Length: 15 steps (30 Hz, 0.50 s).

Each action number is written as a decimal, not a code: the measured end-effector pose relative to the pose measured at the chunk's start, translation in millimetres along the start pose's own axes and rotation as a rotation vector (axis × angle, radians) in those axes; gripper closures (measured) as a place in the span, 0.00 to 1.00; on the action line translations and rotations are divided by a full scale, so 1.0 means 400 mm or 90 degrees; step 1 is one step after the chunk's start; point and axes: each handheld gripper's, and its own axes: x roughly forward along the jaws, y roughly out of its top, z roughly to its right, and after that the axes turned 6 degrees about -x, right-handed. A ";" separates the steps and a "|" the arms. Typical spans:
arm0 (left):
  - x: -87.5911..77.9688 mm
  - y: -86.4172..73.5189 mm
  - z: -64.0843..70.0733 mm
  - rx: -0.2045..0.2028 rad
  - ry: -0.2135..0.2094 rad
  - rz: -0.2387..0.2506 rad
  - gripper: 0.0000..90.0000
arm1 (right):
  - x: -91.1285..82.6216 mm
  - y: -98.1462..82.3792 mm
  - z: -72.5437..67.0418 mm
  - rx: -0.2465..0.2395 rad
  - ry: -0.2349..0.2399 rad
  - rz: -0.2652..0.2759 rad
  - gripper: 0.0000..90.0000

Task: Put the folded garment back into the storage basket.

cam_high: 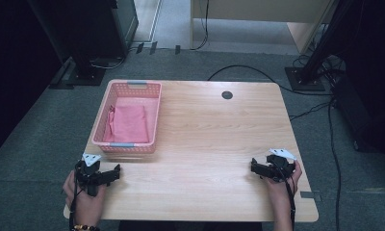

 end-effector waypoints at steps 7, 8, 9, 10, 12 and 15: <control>0.000 0.000 0.000 0.001 0.000 0.000 0.00 | -0.005 -0.007 0.022 0.006 -0.006 -0.002 0.00; 0.000 0.000 0.000 0.001 0.000 0.000 0.00 | -0.005 -0.007 0.022 0.006 -0.006 -0.002 0.00; 0.000 0.000 0.000 0.000 0.000 0.000 0.00 | -0.006 -0.008 0.027 0.008 -0.008 -0.002 0.00; 0.000 0.000 0.000 0.001 0.000 0.000 0.00 | -0.006 -0.008 0.027 0.008 -0.008 -0.002 0.00; 0.000 0.000 0.000 0.000 0.000 0.000 0.00 | -0.007 -0.010 0.033 0.007 -0.009 -0.001 0.00; 0.000 0.000 0.000 0.001 0.000 0.000 0.00 | -0.009 -0.012 0.041 0.010 -0.010 -0.002 0.00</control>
